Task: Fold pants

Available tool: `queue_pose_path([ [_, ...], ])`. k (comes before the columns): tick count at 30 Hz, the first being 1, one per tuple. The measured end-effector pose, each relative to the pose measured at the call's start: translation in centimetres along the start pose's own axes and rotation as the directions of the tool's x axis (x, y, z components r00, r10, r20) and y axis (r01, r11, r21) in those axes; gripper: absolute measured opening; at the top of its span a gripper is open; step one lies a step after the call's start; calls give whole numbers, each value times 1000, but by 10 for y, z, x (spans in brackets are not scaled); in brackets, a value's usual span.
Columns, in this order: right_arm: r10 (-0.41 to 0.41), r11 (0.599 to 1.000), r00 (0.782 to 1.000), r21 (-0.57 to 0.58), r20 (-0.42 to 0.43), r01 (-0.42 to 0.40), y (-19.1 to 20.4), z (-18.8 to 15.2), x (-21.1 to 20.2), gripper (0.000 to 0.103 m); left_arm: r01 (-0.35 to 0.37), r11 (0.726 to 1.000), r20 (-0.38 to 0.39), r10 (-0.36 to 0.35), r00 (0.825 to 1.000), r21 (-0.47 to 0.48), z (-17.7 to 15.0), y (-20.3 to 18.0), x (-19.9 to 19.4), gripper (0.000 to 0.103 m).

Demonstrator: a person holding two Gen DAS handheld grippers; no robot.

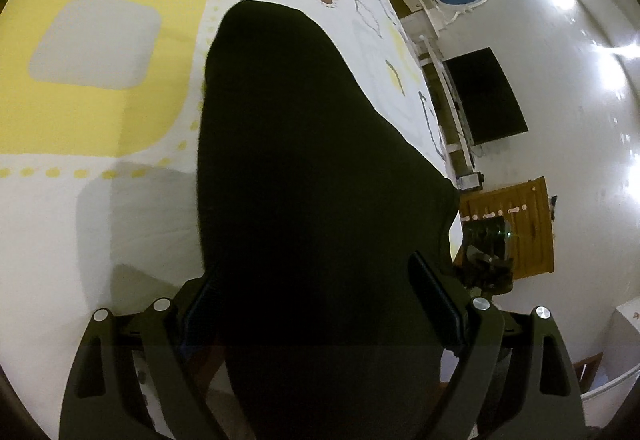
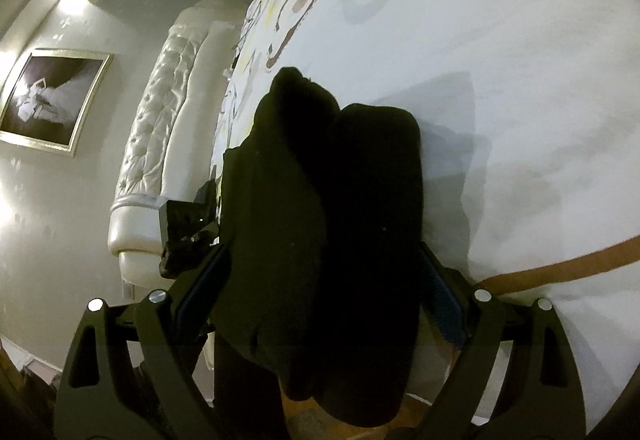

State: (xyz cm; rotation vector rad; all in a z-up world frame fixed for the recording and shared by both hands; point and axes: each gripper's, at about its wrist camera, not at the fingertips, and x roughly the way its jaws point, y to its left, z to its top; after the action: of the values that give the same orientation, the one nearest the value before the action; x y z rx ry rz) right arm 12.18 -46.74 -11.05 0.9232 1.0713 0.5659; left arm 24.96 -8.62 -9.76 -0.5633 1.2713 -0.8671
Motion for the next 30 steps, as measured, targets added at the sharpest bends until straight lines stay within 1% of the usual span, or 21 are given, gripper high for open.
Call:
queue_pose_path([
  [3,-1,1000,1000,-11,-7,1,1,-1,0,90,-16,999,0,16,1000,44,-4,-3,0,86],
  [6,-14,1000,1000,-20,-9,14,1,0,2,85,-57,995,1,58,998,78,-6,-4,1,77],
  [8,-21,1000,1000,-15,-5,21,-2,-1,0,78,-67,995,3,67,998,80,-6,-1,0,66],
  [9,-23,1000,1000,-11,-2,23,-2,-2,1,75,-63,995,3,63,998,77,-6,2,-1,64],
  [10,-25,1000,1000,-8,0,25,-3,-2,0,71,-56,996,2,56,998,73,-5,5,-3,60],
  [12,-29,1000,1000,-1,4,29,-6,-3,-1,65,-46,997,0,46,999,69,-5,8,-4,57],
  [14,-38,999,999,1,-1,38,-7,-5,-1,52,-44,996,-3,44,999,72,-4,8,-3,54],
  [15,-39,999,999,1,-4,39,-8,-5,0,50,-44,996,-4,44,999,74,-3,7,-2,53],
  [17,-33,999,999,3,-1,33,-9,-6,0,44,-31,997,-10,32,999,72,-3,9,-3,45],
  [20,-19,1000,1000,0,11,19,-7,-8,1,36,-11,998,-12,12,1000,63,-1,12,-6,38],
  [23,-25,1000,999,-11,34,25,-3,-10,0,33,-13,998,0,13,1000,65,0,9,-5,35],
  [30,-25,999,997,-31,73,27,10,-10,1,29,-30,997,33,28,999,67,5,5,-8,31],
])
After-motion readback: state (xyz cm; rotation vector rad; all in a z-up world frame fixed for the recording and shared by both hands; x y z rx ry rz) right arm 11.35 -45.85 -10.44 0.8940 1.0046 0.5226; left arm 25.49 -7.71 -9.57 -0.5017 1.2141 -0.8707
